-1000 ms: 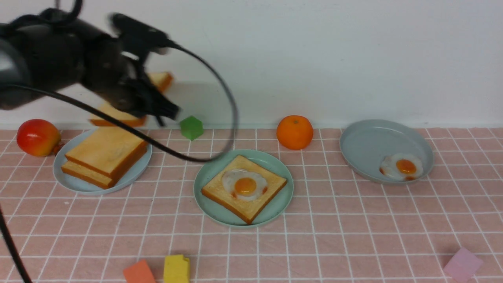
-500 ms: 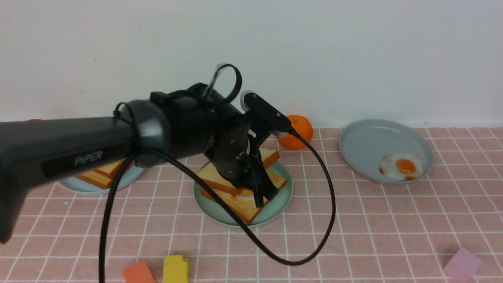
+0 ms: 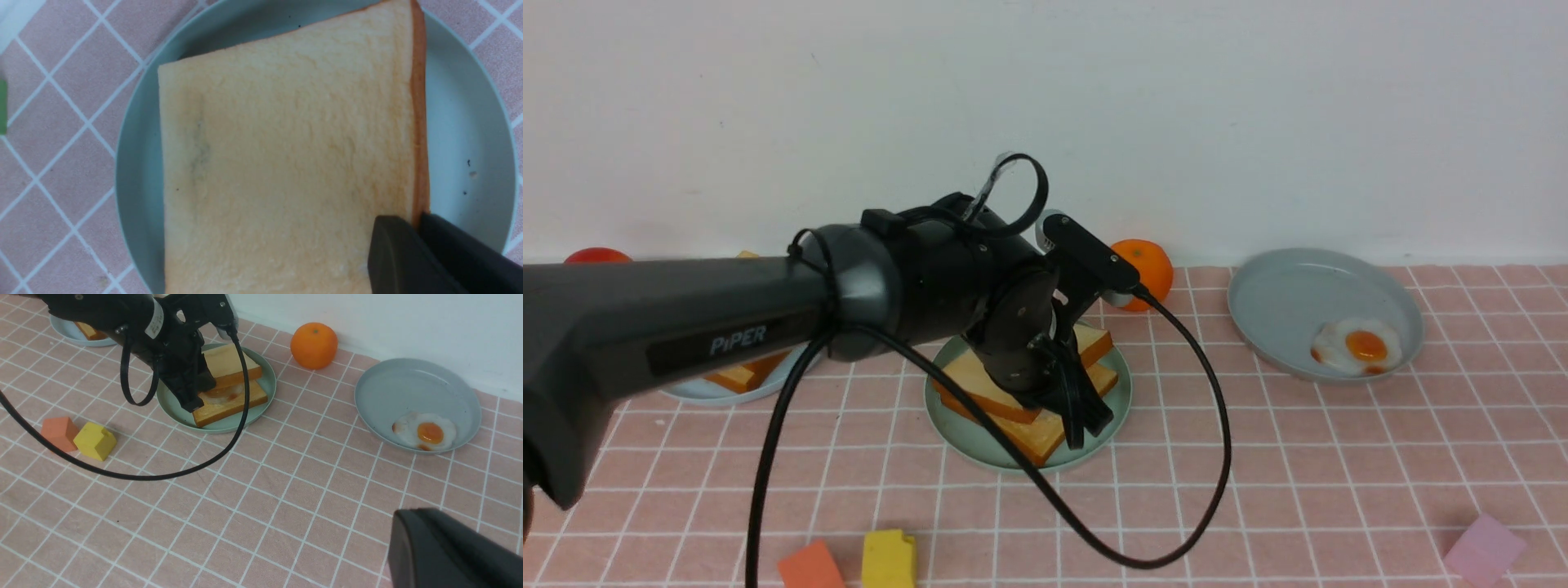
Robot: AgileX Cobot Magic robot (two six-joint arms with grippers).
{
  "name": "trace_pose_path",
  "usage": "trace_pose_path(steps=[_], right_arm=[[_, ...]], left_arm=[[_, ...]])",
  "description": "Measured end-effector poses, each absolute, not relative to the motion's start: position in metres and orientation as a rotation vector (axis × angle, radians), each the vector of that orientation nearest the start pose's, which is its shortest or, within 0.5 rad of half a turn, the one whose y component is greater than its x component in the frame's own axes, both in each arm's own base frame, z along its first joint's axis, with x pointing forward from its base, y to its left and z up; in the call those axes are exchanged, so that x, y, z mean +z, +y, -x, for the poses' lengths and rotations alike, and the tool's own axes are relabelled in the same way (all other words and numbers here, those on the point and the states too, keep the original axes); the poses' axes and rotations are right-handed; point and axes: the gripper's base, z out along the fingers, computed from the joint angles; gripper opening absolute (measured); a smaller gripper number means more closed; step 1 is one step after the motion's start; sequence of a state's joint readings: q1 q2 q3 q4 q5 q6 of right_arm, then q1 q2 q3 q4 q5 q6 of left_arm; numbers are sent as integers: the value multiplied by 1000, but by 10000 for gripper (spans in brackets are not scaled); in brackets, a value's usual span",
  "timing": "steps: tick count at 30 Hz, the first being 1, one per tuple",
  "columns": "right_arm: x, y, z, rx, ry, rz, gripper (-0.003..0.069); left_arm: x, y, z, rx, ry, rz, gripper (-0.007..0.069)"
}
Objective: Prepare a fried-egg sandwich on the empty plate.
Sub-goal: Use the left arm to place a slice of bread on the fried egg in the middle
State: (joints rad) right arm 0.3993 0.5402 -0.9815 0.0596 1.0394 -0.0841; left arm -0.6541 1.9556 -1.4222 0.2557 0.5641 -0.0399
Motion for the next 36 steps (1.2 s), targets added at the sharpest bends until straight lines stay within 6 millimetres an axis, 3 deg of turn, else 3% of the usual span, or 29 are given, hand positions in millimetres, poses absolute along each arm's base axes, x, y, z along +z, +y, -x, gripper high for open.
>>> trace_pose_path(steps=[15, 30, 36], right_arm=[[402, 29, -56, 264, 2030, 500, 35], [402, 29, -56, 264, 2030, 500, 34], [402, 29, -56, 265, 2030, 500, 35]], left_arm=[[206, -250, -345, -27, 2365, -970, 31], [206, -251, -344, -52, 2381, -951, 234], [205, -252, -343, -83, 2399, -926, 247]])
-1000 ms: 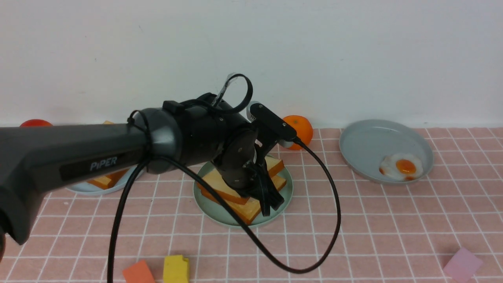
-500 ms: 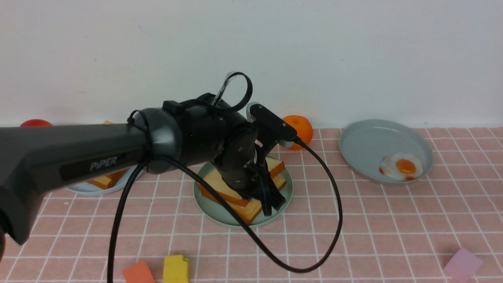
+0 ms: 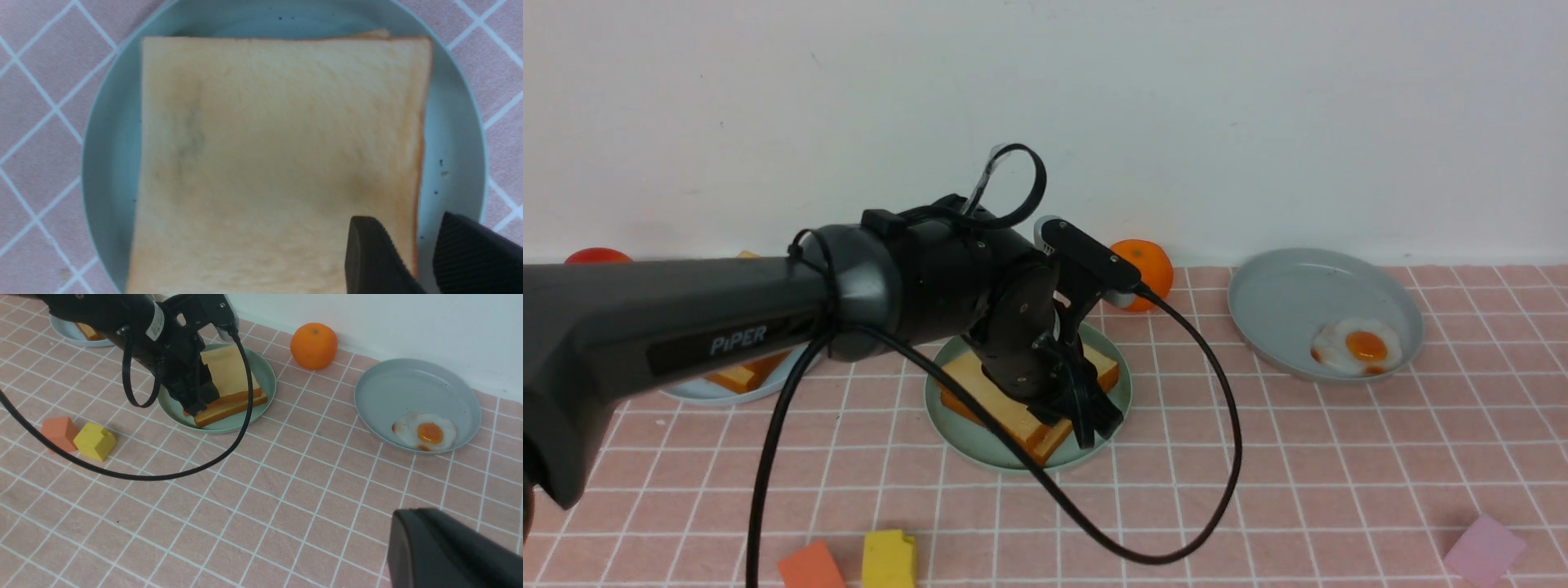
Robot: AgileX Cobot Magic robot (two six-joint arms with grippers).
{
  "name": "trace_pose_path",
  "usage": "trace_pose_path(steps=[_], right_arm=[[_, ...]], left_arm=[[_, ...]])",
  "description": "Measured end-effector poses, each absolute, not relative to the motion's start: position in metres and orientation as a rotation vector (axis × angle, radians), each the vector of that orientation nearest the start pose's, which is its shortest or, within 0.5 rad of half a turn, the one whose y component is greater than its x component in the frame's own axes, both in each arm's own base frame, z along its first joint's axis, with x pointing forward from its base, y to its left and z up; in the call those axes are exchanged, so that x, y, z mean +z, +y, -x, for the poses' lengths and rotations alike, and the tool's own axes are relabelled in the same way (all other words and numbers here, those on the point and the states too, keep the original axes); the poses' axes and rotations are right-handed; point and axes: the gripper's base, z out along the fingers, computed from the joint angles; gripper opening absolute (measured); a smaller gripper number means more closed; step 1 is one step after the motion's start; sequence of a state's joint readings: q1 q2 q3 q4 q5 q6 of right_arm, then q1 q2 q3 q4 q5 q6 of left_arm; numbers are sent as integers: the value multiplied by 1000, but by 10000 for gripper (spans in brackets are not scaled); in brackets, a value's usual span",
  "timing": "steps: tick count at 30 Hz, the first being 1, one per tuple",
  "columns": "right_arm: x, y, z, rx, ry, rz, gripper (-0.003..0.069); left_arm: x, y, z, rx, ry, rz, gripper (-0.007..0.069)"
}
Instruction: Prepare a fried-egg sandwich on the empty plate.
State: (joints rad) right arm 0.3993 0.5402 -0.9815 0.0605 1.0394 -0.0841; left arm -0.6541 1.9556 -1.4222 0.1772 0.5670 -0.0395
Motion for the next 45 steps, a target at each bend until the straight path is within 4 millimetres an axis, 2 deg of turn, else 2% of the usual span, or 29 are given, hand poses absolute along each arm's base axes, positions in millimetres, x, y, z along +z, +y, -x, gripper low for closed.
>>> trace_pose_path(steps=[6, 10, 14, 15, 17, 18, 20, 22, 24, 27, 31, 32, 33, 34, 36, 37, 39, 42, 45], right_arm=[[402, 29, -56, 265, 2029, 500, 39], [402, 29, -56, 265, 2028, 500, 43], [403, 29, -56, 266, 2018, 497, 46], [404, 29, -56, 267, 2013, 495, 47], [404, 29, -57, 267, 2009, 494, 48], [404, 29, -57, 267, 2010, 495, 47], [404, 29, -57, 267, 2011, 495, 48], [404, 29, -56, 267, 2014, 495, 49], [403, 29, -56, 270, 2021, 491, 48], [402, 29, -56, 276, 2036, 481, 48], [400, 28, -54, 277, 2069, 482, 43], [399, 28, -54, 277, 2077, 483, 38], [398, 28, -53, 274, 2094, 485, 17], [397, 28, -53, 274, 2100, 485, 8], [396, 27, -52, 272, 2116, 474, -7], [396, 26, -52, 271, 2116, 471, -8], [396, 25, -51, 270, 2119, 443, -8], [396, 24, -50, 290, 2133, 400, -8], [394, 24, -48, 295, 2166, 388, -7]], left_arm=[[207, -252, -343, -86, 2399, -925, 247], [226, -252, -337, -93, 2379, -919, 216], [306, -242, -308, -169, 2226, -866, 77], [329, -236, -298, -204, 2179, -837, 25], [371, -219, -274, -271, 2080, -779, -13], [383, -213, -266, -288, 2049, -761, -13], [414, -187, -234, -344, 1949, -705, -13], [426, -166, -207, -379, 1881, -672, -13], [428, -146, -182, -416, 1828, -643, -13], [415, -117, -145, -472, 1761, -605, -13], [376, -85, -103, -580, 1682, -517, -13], [375, -79, -96, -592, 1652, -503, -13], [355, -74, -89, -614, 1640, -485, -13], [352, -71, -85, -622, 1626, -477, -13], [326, -61, -73, -642, 1590, -455, -13], [324, -62, -74, -642, 1588, -455, -13], [306, -53, -64, -661, 1534, -433, -13], [293, -50, -60, -665, 1515, -427, -13], [288, -50, -60, -664, 1516, -428, -13]])
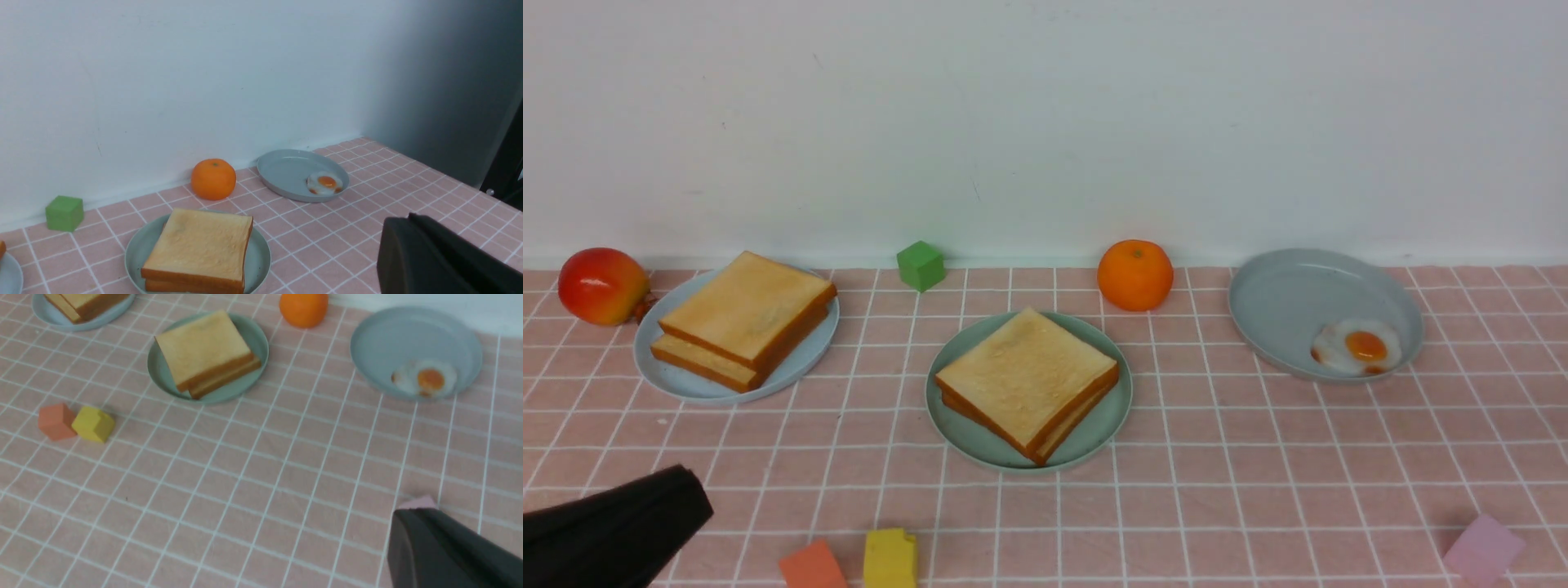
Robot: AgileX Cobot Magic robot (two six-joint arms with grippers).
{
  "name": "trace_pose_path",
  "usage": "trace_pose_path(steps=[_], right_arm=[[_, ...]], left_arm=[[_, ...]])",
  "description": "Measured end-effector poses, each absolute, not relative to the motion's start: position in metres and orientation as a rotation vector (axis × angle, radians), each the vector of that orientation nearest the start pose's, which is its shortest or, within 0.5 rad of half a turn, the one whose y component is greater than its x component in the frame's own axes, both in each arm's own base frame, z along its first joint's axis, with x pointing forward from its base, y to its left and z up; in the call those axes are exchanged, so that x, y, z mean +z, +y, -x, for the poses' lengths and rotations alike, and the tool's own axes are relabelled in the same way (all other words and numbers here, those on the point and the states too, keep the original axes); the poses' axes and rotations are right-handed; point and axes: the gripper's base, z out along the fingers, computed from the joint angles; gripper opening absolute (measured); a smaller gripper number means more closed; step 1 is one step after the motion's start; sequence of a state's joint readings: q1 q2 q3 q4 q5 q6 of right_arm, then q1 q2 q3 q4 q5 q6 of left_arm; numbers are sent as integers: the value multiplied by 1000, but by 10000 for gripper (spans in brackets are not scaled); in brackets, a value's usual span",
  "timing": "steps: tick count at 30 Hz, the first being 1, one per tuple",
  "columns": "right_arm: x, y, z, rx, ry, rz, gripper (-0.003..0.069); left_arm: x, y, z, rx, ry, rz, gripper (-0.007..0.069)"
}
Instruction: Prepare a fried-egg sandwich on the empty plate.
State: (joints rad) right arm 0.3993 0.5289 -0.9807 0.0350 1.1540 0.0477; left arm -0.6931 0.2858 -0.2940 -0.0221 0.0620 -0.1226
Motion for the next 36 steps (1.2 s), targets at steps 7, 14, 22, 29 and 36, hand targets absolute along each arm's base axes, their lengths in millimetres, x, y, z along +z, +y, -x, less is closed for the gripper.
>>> trace_pose_path(steps=[7, 14, 22, 29, 36], right_arm=[[389, 22, -45, 285, 2231, 393, -3], [389, 22, -45, 283, 2236, 395, 3], [377, 17, -38, 256, 2231, 331, 3], [311, 11, -46, 179, 1973, 122, -13], [210, 8, -49, 201, 1909, -98, -12]], left_arm=[[285, -50, -61, -660, 1530, -432, -13], [285, -50, -61, -660, 1531, -432, -13], [285, -50, -61, -660, 1533, -433, -13], [285, -50, -61, -659, 1534, -433, -10], [285, -50, -61, -659, 1534, -433, -10]])
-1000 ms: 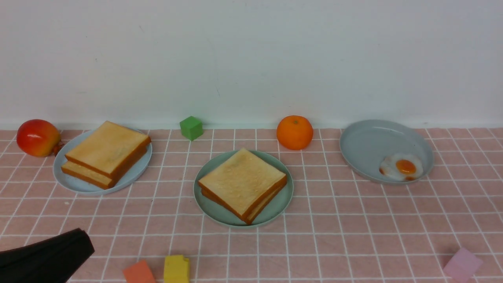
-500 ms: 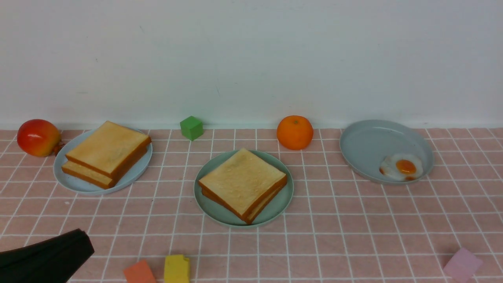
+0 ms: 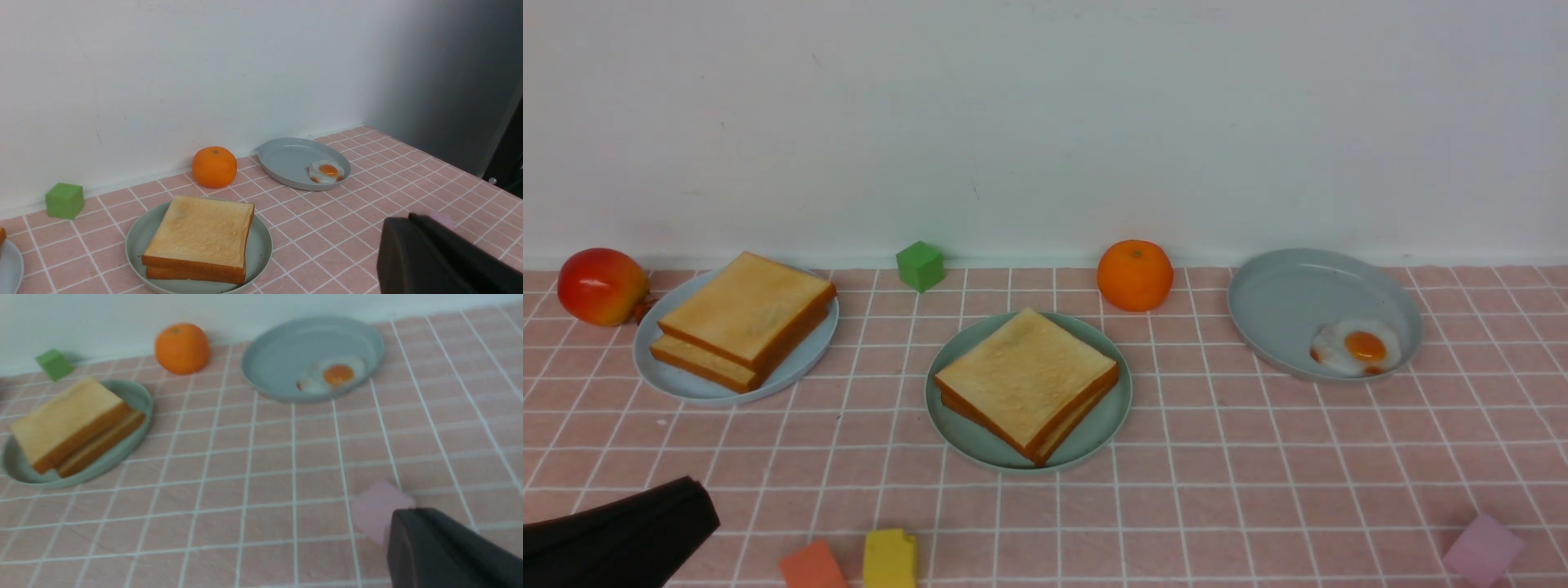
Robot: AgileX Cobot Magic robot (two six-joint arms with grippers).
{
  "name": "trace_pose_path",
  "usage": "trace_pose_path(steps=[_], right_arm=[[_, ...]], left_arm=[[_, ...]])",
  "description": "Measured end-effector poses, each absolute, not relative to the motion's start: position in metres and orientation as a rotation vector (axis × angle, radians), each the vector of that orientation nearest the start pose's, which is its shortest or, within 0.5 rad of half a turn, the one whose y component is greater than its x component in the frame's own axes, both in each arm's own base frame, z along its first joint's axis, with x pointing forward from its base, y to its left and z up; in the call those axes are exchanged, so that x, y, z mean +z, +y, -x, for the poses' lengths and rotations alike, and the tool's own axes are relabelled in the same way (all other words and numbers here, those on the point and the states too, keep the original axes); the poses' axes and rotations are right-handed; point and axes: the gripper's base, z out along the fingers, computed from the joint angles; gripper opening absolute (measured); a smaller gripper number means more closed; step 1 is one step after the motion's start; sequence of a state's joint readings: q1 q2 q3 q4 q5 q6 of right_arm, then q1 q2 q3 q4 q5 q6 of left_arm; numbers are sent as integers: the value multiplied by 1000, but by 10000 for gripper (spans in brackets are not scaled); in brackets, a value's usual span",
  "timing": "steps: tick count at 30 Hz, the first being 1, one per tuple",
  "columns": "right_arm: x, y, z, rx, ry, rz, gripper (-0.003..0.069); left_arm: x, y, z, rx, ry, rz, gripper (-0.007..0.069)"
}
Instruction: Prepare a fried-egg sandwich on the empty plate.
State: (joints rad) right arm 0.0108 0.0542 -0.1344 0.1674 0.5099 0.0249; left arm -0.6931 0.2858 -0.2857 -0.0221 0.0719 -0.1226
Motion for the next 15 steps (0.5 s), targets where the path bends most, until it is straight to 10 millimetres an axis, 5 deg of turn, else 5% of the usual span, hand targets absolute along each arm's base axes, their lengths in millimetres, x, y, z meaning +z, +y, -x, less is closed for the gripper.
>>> trace_pose_path(steps=[6, 15], right_arm=[[173, 8, -49, 206, 1929, -127, -12], [181, 6, -53, 201, 1825, -128, -12]], left_arm=[[285, -50, -61, -659, 1535, -433, -9], [284, -50, -61, -658, 1538, -434, -2]])
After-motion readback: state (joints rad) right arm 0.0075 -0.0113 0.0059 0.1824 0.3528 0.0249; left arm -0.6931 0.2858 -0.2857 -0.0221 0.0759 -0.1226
